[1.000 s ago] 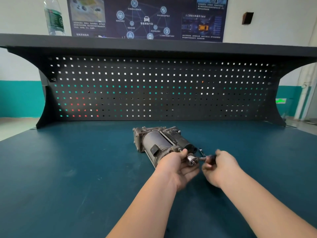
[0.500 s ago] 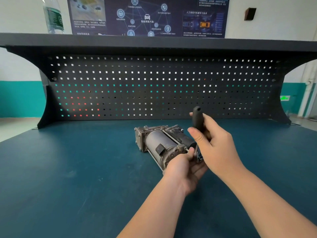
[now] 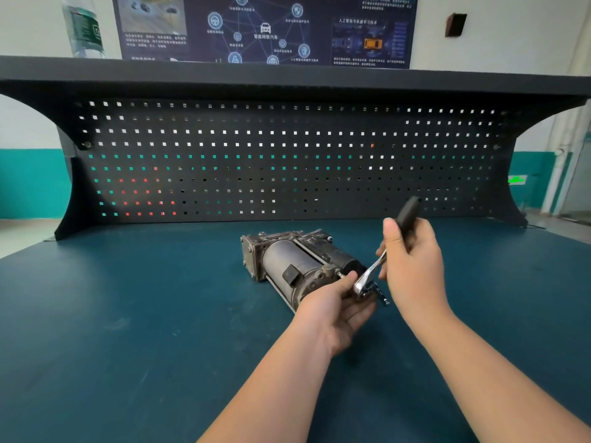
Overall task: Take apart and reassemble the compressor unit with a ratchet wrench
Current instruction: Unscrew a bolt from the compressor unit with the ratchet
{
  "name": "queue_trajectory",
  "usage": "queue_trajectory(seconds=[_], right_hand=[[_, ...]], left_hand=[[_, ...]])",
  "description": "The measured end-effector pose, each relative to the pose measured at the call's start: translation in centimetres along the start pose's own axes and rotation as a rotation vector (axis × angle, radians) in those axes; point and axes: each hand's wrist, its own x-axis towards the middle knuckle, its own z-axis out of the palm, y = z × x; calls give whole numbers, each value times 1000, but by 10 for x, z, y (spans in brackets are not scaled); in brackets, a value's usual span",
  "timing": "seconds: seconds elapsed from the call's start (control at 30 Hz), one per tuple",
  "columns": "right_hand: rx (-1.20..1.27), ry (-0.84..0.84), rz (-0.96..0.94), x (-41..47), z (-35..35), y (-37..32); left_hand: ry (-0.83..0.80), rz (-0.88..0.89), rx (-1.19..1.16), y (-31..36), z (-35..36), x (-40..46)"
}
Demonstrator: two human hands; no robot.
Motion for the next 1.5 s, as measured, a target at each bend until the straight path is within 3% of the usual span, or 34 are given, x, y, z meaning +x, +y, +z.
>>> queue_trajectory(seconds=[0.13,0.2,0.27,0.4,0.53,0.63,0.7,0.8,0.87,0.93,1.1,1.17,1.27,1.4,1.47,1.5], right_hand=[[251,114,729,13,-6,19],[362,100,865,13,-9,23],[359,101,669,15,-9,20],[48,-72,18,5,-7,-7],[-86,-251,-199,-7,-7,-19],[-89,-136,-87,-1,-7,-14],[9,-23,204,7,-7,-4],[346,32,815,13,-12,10],[493,39,972,13,-14,13],[518,41,840,14,-12,10],[116,-143,40,1,-6,-15],[15,-166,-54,-3,-5,-17],[-36,-64,89,2,-5,-7],[375,74,810,11,-8,13],[456,100,897,10,-8,18],[451,105,825,10,-8,18]], left_hand=[[2,12,11,-2,2,0],[3,10,11,-3,2,0],[7,7,-1,-2,3,-1],[8,7,-81,1,4,-3],[-18,-19,-132,3,3,-3],[-33,-3,-113,3,2,-3],[-31,4,-116,2,3,-3],[-18,7,-125,1,5,-3],[-4,5,-124,0,5,-3],[6,3,-121,0,5,-3],[-22,12,-170,2,5,-5],[-35,7,-181,2,4,-5],[-39,4,-170,2,4,-5],[-15,5,-141,1,5,-4],[-15,5,-133,0,6,-4],[-18,5,-146,0,6,-4]])
